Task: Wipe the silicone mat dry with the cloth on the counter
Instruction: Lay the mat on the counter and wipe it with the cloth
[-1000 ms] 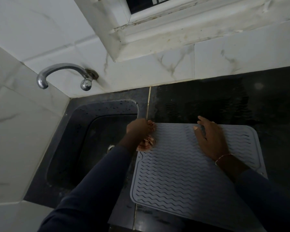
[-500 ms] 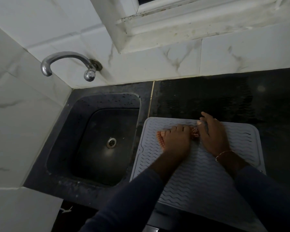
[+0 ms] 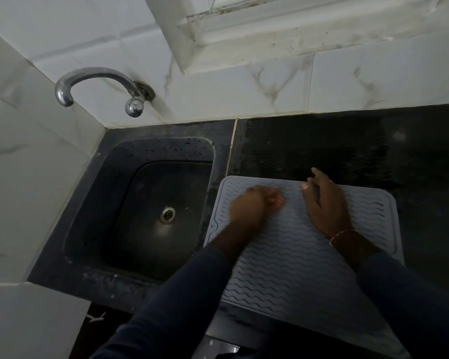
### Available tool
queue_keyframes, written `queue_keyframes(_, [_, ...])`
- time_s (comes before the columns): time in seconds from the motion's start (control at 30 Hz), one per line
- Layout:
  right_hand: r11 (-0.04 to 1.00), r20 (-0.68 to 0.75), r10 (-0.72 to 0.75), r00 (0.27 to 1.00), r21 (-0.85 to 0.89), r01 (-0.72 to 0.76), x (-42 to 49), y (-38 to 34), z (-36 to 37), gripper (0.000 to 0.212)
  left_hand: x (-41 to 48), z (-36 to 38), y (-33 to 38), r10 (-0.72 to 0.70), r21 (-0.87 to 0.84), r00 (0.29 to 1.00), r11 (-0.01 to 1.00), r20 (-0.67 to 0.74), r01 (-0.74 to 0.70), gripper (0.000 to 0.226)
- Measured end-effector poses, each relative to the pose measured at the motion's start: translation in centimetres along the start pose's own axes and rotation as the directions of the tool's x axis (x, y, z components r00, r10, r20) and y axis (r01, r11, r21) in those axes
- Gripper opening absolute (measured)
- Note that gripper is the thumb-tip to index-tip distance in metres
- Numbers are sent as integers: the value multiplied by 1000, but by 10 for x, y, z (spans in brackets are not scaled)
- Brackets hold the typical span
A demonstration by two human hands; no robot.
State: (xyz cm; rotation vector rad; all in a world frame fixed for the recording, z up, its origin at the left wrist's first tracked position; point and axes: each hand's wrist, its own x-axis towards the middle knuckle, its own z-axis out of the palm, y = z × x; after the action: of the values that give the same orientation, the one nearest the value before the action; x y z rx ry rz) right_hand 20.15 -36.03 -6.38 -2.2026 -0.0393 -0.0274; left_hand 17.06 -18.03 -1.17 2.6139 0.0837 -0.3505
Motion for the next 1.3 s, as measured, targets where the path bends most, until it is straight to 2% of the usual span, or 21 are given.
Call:
queue_keyframes(0.07, [1000, -7, 6, 1000, 30, -6, -1, 1, 0, 63, 4, -23, -36, -46, 12, 998, 999, -31, 47, 46])
queue_keyframes(0.17, [999, -17, -8, 1000, 50, 9, -1, 1, -2, 65, 8, -47, -81, -261, 203, 958, 938, -116, 280, 44])
queue_keyframes(0.23, [998, -28, -20, 999, 54, 21, -1, 0, -1, 65, 9, -52, -90, -371, 226, 911, 886, -179, 405, 37])
queue_keyframes(0.3, [997, -43, -14, 999, 70, 17, 0, -1, -1, 64, 10, -47, -68, -341, 76, 921, 930, -191, 360, 39])
queue_keyframes(0.37, [994, -46, 7, 999, 105, -3, -1, -3, -2, 64, 11, -32, -29, -259, -150, 949, 961, -181, 234, 34])
queue_keyframes(0.43, [989, -55, 13, 998, 150, -4, -2, -4, -4, 66, 13, -10, 14, -168, -231, 976, 964, -136, 133, 29])
queue_keyframes(0.53, [980, -56, 18, 998, 198, -7, -4, -3, -7, 70, 13, 25, 62, -51, -109, 999, 993, 18, 53, 21])
queue_keyframes(0.63, [983, -47, 13, 999, 183, -4, -3, -2, -5, 70, 18, 32, 61, -29, 75, 999, 997, 37, 26, 25])
queue_keyframes(0.8, [989, -29, 11, 1000, 150, -6, -1, -2, -5, 69, 14, -11, -19, -198, -36, 980, 980, -30, 197, 36])
queue_keyframes(0.93, [973, -39, 12, 999, 229, -3, -4, -3, -7, 69, 9, -27, -51, -315, 4, 936, 948, -155, 320, 36])
queue_keyframes(1.03, [892, -50, 133, 990, 442, -98, -4, -9, -16, 68, 14, -14, -19, -240, -162, 959, 963, -149, 216, 33])
queue_keyframes(1.1, [777, -35, 245, 969, 605, -175, 0, -7, -23, 66, 19, 6, 22, -156, -206, 986, 968, -59, 141, 28])
queue_keyframes(1.17, [687, -25, 307, 952, 697, -203, 3, -4, -30, 73, 18, 30, 70, -34, -198, 998, 979, 45, 42, 20])
queue_keyframes(1.23, [704, -35, 313, 949, 679, -207, -1, -2, -33, 74, 12, 46, 102, 38, -131, 994, 991, 101, -24, 19])
queue_keyframes(1.3, [761, -44, 283, 958, 618, -197, -7, -3, -32, 64, 13, 51, 106, 10, -22, 996, 1000, 89, -8, 20])
